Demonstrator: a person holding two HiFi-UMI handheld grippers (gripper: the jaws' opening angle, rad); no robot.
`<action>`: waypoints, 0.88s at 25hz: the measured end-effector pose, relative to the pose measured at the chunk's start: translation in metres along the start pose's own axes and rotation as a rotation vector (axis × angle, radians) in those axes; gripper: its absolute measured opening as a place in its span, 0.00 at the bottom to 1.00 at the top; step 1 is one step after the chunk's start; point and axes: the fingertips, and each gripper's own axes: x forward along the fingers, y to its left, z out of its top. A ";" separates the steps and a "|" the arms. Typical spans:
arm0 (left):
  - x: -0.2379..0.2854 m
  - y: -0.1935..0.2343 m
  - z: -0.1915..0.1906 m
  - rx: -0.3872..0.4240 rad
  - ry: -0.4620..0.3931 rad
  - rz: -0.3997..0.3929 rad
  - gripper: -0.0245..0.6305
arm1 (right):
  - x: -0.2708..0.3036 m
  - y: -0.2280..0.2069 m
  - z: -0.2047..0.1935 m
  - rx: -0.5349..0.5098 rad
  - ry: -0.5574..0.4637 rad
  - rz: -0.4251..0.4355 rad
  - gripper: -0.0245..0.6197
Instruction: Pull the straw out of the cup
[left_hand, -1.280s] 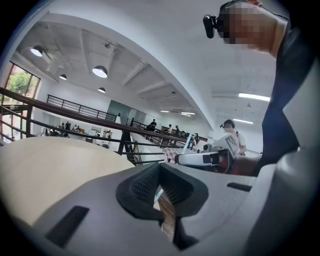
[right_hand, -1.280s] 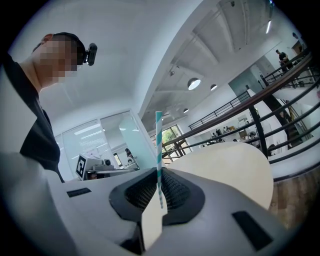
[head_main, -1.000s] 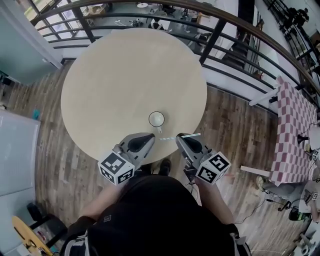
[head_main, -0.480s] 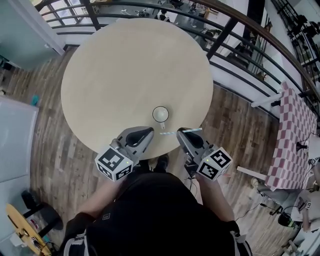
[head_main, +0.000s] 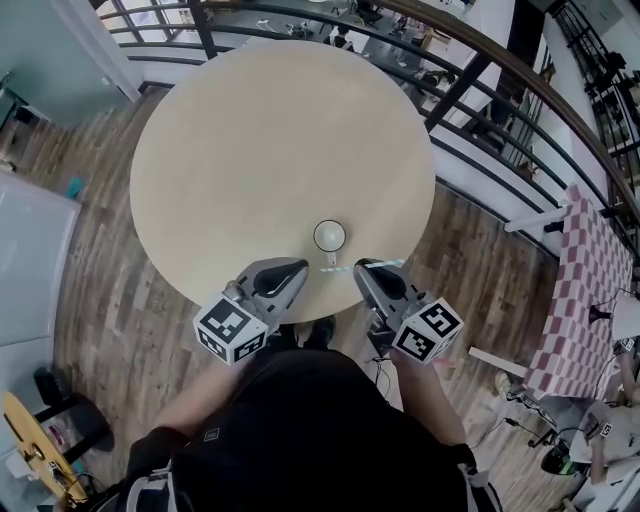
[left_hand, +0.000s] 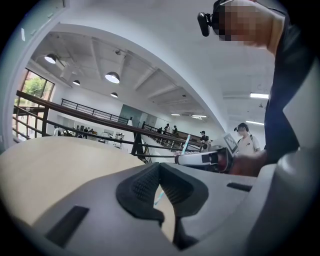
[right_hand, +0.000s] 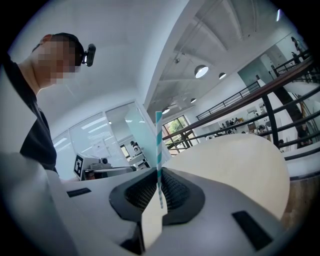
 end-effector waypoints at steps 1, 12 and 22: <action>0.000 0.000 0.000 -0.002 -0.002 0.003 0.05 | 0.001 -0.001 0.000 0.001 0.002 0.000 0.10; 0.002 -0.001 -0.005 0.011 0.021 0.015 0.05 | 0.007 -0.036 -0.002 0.015 -0.016 -0.025 0.10; 0.009 0.008 -0.035 -0.061 0.038 -0.003 0.05 | 0.048 -0.090 -0.030 0.004 0.011 -0.115 0.10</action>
